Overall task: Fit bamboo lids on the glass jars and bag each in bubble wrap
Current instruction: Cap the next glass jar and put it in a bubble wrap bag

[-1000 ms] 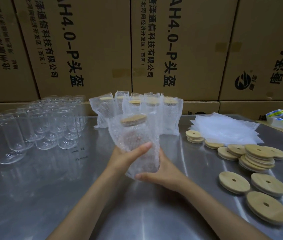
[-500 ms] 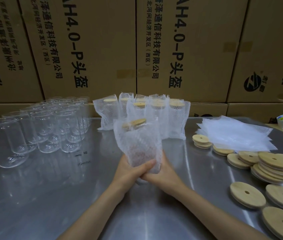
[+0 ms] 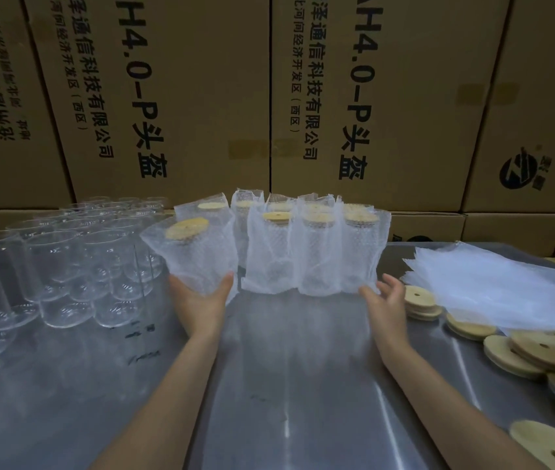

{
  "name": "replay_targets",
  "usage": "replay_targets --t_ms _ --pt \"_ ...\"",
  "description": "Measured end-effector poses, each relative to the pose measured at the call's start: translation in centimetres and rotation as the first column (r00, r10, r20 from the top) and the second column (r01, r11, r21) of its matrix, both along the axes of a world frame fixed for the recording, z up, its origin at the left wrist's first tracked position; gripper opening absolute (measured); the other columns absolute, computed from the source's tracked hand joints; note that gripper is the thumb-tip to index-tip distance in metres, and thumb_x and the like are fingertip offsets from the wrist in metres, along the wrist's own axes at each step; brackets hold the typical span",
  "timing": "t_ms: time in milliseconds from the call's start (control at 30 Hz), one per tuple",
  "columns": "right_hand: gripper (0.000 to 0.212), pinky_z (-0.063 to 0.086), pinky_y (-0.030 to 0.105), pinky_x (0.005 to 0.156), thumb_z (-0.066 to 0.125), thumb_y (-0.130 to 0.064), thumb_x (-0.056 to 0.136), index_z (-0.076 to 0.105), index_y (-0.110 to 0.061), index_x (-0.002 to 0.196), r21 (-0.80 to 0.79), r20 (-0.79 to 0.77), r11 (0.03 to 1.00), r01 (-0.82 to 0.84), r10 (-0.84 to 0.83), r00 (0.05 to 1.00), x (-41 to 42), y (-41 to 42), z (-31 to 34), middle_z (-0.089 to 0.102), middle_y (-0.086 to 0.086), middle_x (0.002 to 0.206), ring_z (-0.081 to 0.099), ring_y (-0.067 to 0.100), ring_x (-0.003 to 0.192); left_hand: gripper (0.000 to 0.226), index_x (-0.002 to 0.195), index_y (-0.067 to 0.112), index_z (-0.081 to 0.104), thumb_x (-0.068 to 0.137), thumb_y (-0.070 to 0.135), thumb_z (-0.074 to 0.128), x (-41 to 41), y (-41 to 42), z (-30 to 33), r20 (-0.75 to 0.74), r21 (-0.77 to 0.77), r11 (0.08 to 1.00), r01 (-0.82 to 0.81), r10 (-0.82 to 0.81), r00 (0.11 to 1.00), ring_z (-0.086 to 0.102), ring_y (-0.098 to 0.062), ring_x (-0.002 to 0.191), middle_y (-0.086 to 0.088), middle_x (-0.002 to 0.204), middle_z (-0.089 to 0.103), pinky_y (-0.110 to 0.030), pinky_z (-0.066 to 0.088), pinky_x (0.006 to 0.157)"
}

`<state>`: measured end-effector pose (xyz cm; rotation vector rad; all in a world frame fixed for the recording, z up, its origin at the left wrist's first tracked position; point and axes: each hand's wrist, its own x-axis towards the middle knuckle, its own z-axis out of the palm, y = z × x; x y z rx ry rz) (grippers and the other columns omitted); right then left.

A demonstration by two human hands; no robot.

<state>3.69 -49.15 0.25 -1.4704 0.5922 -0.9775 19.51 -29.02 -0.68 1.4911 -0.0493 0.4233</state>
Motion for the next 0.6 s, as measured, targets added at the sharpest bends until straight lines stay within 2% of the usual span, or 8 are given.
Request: replay_targets --t_ms 100,167,333,433,500,600 --pt "0.067 0.035 0.033 0.103 0.064 -0.019 0.091 0.028 -0.013 0.147 -0.055 -0.032 0.998 0.044 -0.046 0.998 1.4 -2.1 -0.4 0.033 0.007 0.151 0.039 0.023 0.133 0.104 0.149 0.014 0.022 0.068 0.035 0.085 2.4 -1.5 0.0 0.041 0.036 0.999 -0.024 0.022 0.999 0.031 -0.021 0.139 -0.007 0.151 0.031 -0.021 0.019 0.099" --pt "0.073 0.031 0.041 0.112 0.066 -0.022 0.089 0.025 -0.016 0.15 -0.1 -0.062 0.993 0.06 -0.067 0.996 2.2 -3.0 -0.7 0.027 0.005 0.155 0.032 0.024 0.14 0.106 0.15 0.014 0.019 0.069 0.036 0.084 3.8 -2.5 0.1 0.036 0.054 0.998 -0.012 0.01 0.999 0.029 -0.021 0.14 -0.008 0.153 0.028 -0.021 0.018 0.098" --pt "0.082 0.032 0.04 0.111 0.069 -0.021 0.087 0.02 -0.02 0.152 -0.154 -0.059 0.987 0.036 -0.046 0.997 3.6 -4.3 -0.9 0.029 0.002 0.153 0.033 0.022 0.139 0.095 0.145 0.01 0.024 0.073 0.032 0.082 6.1 -4.4 0.1 0.06 0.116 0.991 0.065 -0.073 0.996 0.036 -0.027 0.135 -0.012 0.147 0.032 -0.028 0.03 0.103" --pt "0.08 0.038 0.043 0.109 0.069 -0.018 0.086 0.022 -0.022 0.151 -0.172 -0.058 0.985 -0.002 -0.009 0.998 4.1 -4.6 -0.8 0.038 -0.003 0.146 0.042 0.02 0.132 0.091 0.146 0.006 0.021 0.077 0.027 0.079 6.8 -5.1 0.3 0.059 0.19 0.973 0.132 -0.146 0.988 0.033 -0.029 0.137 -0.014 0.149 0.03 -0.034 0.031 0.11" --pt "0.082 0.037 0.046 0.11 0.068 -0.019 0.086 0.02 -0.022 0.152 -0.184 -0.081 0.982 -0.034 0.019 0.997 4.5 -4.7 -0.8 0.036 -0.003 0.15 0.042 0.02 0.134 0.085 0.144 0.006 0.023 0.08 0.025 0.076 7.2 -5.6 0.4 0.058 0.233 0.955 0.185 -0.204 0.977 0.034 -0.029 0.136 -0.014 0.147 0.031 -0.039 0.032 0.112" --pt "0.087 0.03 0.044 0.115 0.068 -0.021 0.087 0.012 -0.022 0.154 -0.211 -0.128 0.975 -0.064 0.037 0.991 4.8 -4.8 -0.8 0.025 -0.003 0.158 0.031 0.018 0.142 0.075 0.142 0.009 0.025 0.085 0.025 0.07 7.3 -5.9 0.2 0.041 0.276 0.924 0.263 -0.285 0.958 0.033 -0.026 0.134 -0.012 0.143 0.031 -0.031 0.028 0.105"
